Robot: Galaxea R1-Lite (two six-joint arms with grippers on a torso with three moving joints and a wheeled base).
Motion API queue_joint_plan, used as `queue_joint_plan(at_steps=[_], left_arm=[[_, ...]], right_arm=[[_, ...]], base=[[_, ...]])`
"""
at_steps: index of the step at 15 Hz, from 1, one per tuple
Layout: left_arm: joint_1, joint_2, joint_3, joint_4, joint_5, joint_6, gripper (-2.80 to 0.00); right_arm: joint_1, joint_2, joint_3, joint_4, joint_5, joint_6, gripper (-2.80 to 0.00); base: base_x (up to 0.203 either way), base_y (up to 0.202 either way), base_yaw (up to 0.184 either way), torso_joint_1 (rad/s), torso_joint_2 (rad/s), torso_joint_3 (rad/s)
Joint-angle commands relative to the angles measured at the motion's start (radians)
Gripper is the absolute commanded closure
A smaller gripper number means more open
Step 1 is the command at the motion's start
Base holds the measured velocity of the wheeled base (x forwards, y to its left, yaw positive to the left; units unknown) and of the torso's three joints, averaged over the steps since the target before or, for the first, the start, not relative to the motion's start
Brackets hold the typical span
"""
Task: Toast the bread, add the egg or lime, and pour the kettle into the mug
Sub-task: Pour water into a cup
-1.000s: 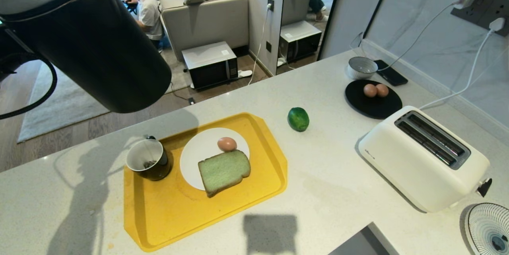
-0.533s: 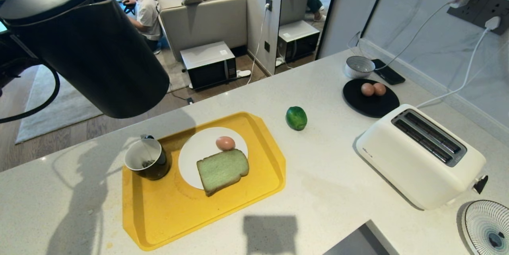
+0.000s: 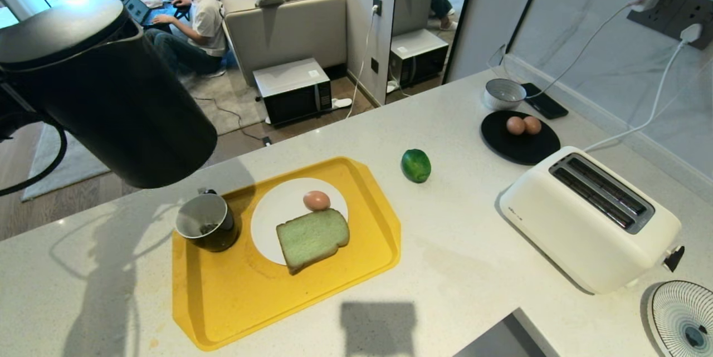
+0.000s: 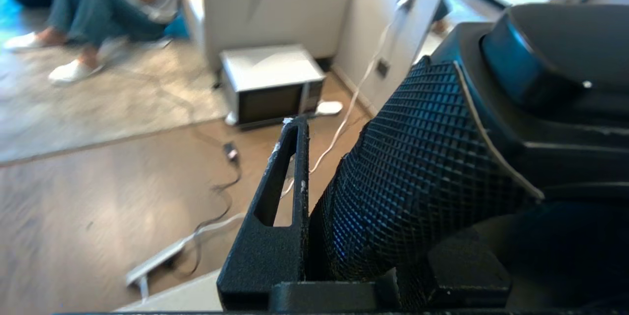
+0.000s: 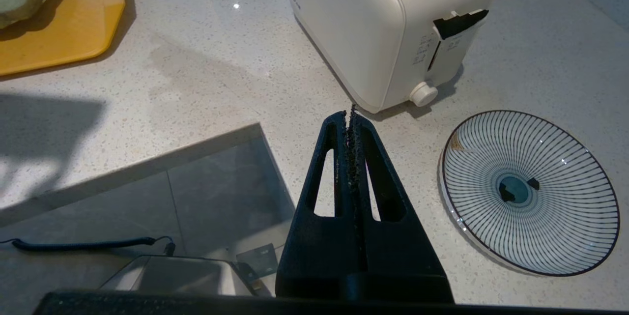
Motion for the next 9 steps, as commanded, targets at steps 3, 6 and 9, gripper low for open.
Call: queue_joint_plan(at_steps=[3, 6, 9], left_arm=[[0.091, 0.001, 0.044, -0.009, -0.041, 0.004, 0.00], [0.135, 0.008, 0.052, -0.009, -0.053, 0.020, 0.00], [0.178, 0.041, 0.076, -0.016, -0.079, 0.133, 0.00]], right_arm=[[0.000, -0.001, 0.002, 0.000, 0.001, 0.000, 0.00], [0.000, -0.001, 0.002, 0.000, 0.001, 0.000, 0.00], [0.000, -0.001, 0.002, 0.000, 0.000, 0.000, 0.00]], base=[[0.000, 0.000, 0.000, 0.000, 0.00, 0.000], [0.000, 0.000, 0.000, 0.000, 0.00, 0.000], [0.000, 0.000, 0.000, 0.000, 0.00, 0.000]])
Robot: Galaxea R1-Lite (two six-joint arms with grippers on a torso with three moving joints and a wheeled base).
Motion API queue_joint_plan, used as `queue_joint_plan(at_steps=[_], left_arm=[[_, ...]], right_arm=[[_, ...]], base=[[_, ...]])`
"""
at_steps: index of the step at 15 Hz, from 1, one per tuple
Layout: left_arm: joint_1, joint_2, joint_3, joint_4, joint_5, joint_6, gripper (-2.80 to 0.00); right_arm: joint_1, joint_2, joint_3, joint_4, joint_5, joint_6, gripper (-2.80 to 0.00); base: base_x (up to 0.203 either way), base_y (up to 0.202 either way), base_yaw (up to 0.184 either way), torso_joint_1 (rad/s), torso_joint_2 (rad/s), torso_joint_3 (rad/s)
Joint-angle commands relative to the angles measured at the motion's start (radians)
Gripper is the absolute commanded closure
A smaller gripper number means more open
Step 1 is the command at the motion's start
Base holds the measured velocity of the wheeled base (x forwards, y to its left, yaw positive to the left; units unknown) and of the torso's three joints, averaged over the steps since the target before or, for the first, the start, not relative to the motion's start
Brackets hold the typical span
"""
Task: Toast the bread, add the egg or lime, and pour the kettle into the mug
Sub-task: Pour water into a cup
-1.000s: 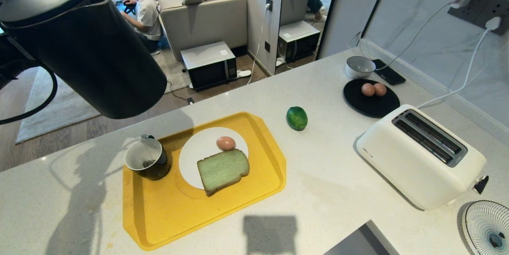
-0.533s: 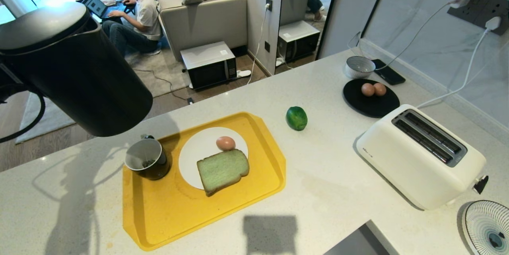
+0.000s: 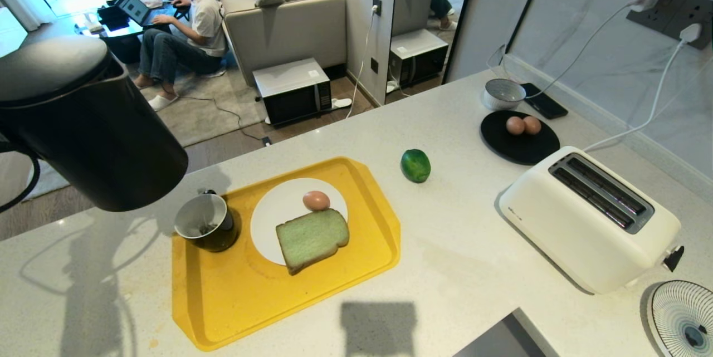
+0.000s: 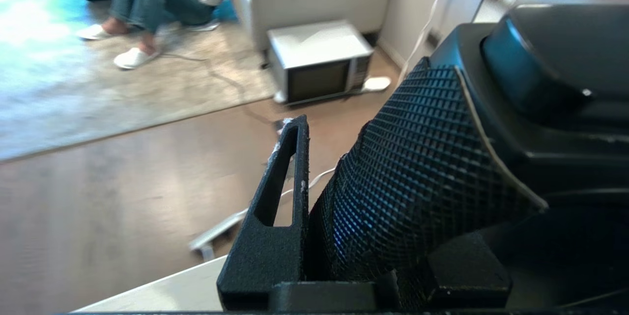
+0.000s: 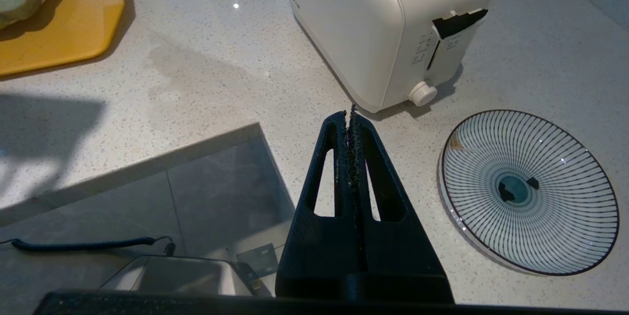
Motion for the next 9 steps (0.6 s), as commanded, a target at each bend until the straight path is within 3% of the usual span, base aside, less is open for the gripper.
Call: queue_joint_plan(at_steps=[1, 4, 7, 9], left_arm=[[0.034, 0.037, 0.015, -0.009, -0.019, 0.073, 0.00], [0.036, 0.052, 0.014, -0.012, -0.021, 0.112, 0.00], [0.044, 0.082, 0.008, -0.012, -0.023, 0.222, 0.00], [0.043, 0.091, -0.001, -0.012, -0.024, 0.256, 0.00]], right_arm=[[0.000, -0.001, 0.002, 0.000, 0.000, 0.001, 0.00], [0.000, -0.001, 0.002, 0.000, 0.000, 0.001, 0.00], [-0.001, -0.001, 0.002, 0.000, 0.000, 0.001, 0.00], [0.000, -0.001, 0.002, 0.000, 0.000, 0.001, 0.00]], base=[[0.000, 0.000, 0.000, 0.000, 0.00, 0.000], [0.000, 0.000, 0.000, 0.000, 0.00, 0.000], [0.000, 0.000, 0.000, 0.000, 0.00, 0.000], [0.000, 0.000, 0.000, 0.000, 0.00, 0.000]])
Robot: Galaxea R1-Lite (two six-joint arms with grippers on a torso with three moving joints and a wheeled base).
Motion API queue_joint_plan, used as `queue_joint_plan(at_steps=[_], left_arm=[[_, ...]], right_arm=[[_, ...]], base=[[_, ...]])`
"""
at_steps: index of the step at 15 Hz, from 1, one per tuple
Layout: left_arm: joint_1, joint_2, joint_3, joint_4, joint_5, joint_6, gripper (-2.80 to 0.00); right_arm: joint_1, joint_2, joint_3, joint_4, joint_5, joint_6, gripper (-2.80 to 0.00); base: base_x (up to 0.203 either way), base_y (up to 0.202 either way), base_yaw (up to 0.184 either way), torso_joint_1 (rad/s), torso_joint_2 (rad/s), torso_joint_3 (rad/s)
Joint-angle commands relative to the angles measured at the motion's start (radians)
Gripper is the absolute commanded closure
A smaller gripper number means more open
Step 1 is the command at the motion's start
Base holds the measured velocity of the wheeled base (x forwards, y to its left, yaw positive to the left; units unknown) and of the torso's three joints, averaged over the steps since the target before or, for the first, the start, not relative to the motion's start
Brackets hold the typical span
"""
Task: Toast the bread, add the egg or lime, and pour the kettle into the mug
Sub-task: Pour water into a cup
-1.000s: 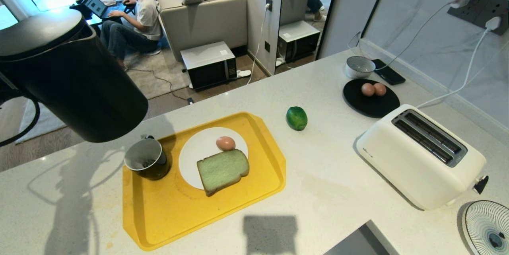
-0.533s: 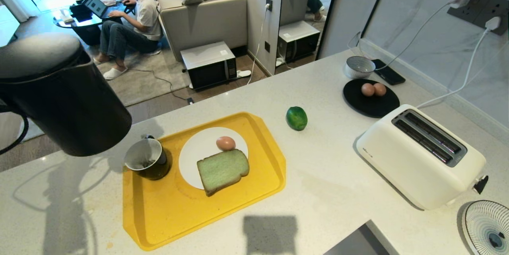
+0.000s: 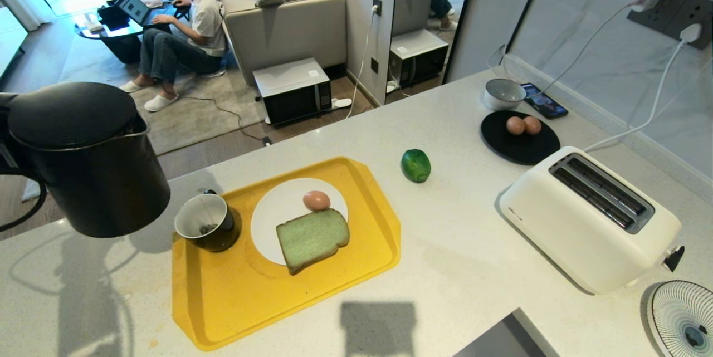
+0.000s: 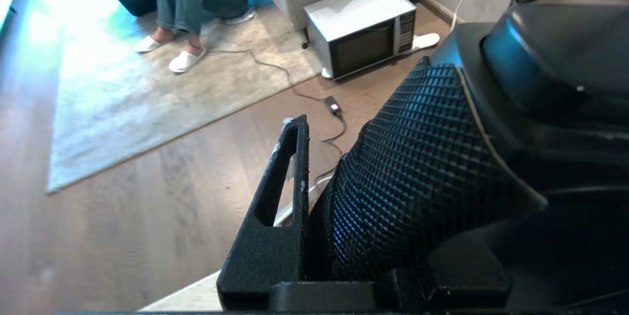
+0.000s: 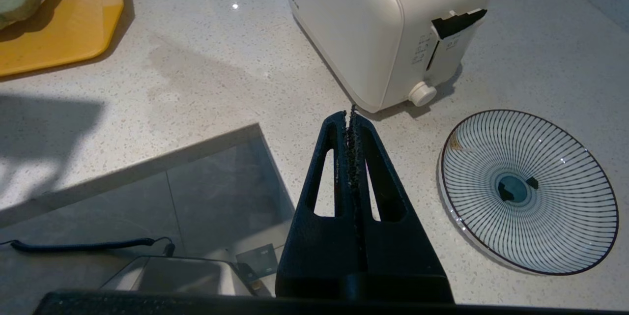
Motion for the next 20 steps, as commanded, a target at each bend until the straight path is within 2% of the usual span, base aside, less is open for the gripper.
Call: queue_joint_plan(at_steps=[1, 4, 8, 20], left_arm=[[0.000, 0.024, -0.014, -0.007, -0.002, 0.022, 0.00], [0.002, 0.037, -0.020, -0.007, -0.002, 0.055, 0.00], [0.002, 0.039, -0.015, -0.005, 0.002, 0.138, 0.00], [0.002, 0.062, -0.010, 0.009, 0.036, 0.319, 0.00]], right_arm=[[0.000, -0.001, 0.002, 0.000, 0.000, 0.000, 0.00], [-0.001, 0.000, 0.002, 0.000, 0.000, -0.001, 0.00], [0.000, -0.001, 0.002, 0.000, 0.000, 0.000, 0.00], [0.000, 0.000, 0.002, 0.000, 0.000, 0.000, 0.00]], base=[[0.000, 0.000, 0.000, 0.000, 0.00, 0.000], [0.000, 0.000, 0.000, 0.000, 0.00, 0.000], [0.000, 0.000, 0.000, 0.000, 0.00, 0.000], [0.000, 0.000, 0.000, 0.000, 0.00, 0.000]])
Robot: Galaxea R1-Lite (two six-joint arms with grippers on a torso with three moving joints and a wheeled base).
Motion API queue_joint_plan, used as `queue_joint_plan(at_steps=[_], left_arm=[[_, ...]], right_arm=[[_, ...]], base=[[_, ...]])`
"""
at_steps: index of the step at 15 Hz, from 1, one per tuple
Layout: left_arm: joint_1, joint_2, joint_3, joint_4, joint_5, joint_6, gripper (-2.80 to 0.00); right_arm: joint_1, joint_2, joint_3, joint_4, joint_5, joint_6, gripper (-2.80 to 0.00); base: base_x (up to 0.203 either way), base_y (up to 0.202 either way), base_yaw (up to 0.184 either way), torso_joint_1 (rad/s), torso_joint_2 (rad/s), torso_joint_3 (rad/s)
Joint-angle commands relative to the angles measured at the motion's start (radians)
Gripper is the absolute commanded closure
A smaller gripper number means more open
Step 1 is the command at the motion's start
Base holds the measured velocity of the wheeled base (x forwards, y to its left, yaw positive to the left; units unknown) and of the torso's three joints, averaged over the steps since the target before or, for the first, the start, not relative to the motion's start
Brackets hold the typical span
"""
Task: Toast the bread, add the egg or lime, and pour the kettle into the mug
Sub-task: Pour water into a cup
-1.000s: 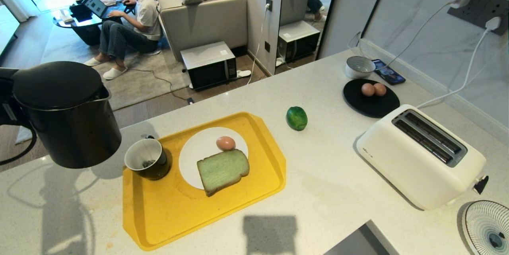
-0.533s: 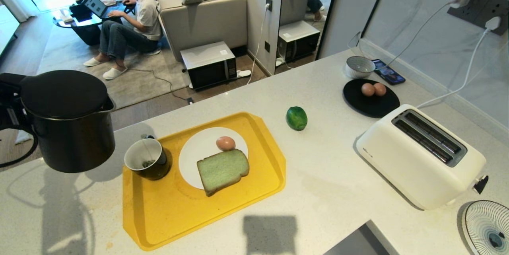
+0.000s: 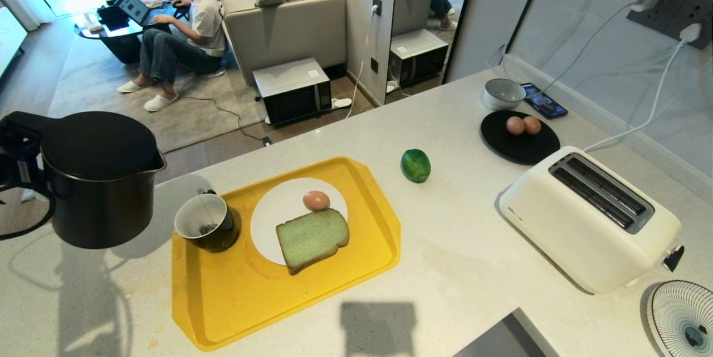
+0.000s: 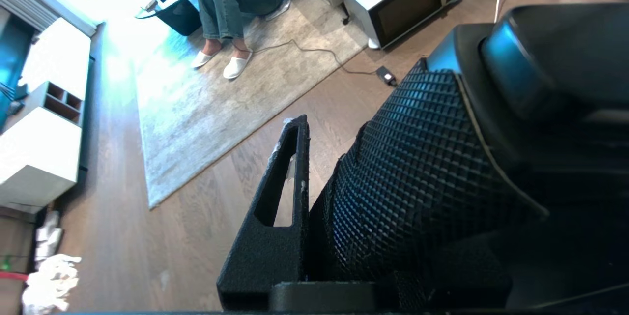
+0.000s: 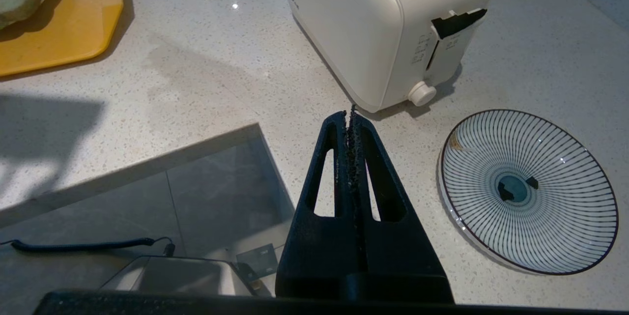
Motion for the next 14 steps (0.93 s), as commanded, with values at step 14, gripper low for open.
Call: queue_joint_plan(at_steps=[14], left_arm=[[0.000, 0.015, 0.049, -0.007, 0.033, 0.259, 0.00]], right_arm=[[0.000, -0.001, 0.002, 0.000, 0.000, -0.001, 0.00]], base=[[0.000, 0.000, 0.000, 0.000, 0.00, 0.000]])
